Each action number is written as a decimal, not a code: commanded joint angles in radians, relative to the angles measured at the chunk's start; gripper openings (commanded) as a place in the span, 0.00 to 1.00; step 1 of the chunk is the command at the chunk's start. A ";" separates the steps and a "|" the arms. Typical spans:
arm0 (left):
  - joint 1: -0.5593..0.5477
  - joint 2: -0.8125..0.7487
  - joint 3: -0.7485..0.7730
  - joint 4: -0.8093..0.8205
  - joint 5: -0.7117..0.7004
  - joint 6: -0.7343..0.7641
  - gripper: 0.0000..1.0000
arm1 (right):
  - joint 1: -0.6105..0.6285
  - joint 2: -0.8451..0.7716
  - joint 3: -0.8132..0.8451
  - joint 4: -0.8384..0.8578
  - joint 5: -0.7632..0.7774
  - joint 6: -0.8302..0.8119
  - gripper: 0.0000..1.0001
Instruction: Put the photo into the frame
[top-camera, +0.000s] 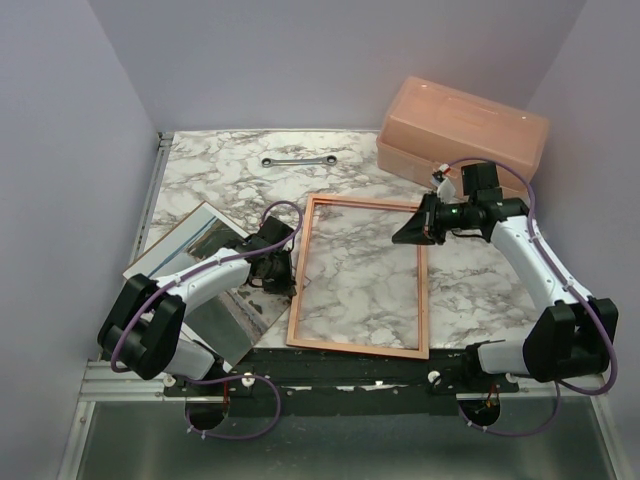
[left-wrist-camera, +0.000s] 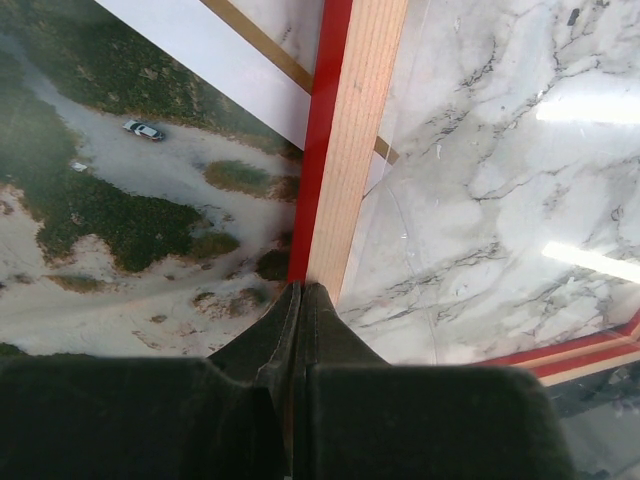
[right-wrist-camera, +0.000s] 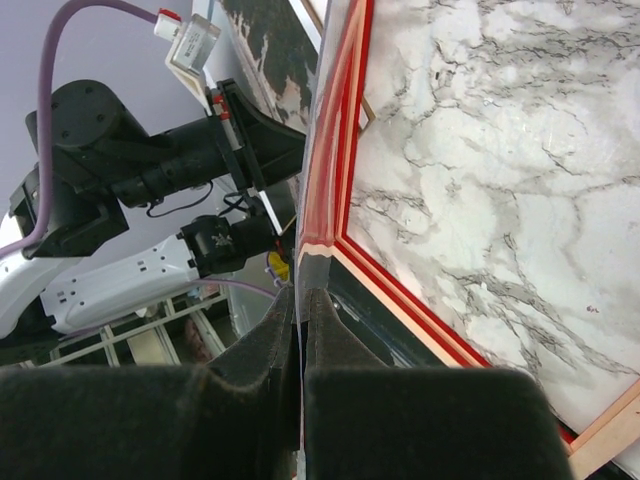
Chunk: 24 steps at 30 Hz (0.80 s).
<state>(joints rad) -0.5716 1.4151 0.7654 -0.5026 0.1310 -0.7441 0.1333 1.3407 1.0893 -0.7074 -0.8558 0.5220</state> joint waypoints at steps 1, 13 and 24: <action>-0.001 0.060 -0.041 -0.067 -0.150 0.037 0.01 | -0.004 -0.005 0.059 -0.055 -0.055 -0.025 0.01; -0.037 -0.135 -0.009 -0.034 -0.094 0.069 0.32 | -0.005 -0.005 0.398 -0.383 0.236 -0.141 0.01; -0.037 -0.459 0.060 0.008 0.020 0.077 0.90 | -0.005 0.039 0.477 -0.450 0.311 -0.149 0.01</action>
<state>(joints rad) -0.6044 1.0363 0.7727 -0.5266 0.0822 -0.6804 0.1333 1.3445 1.5440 -1.1030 -0.5785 0.3904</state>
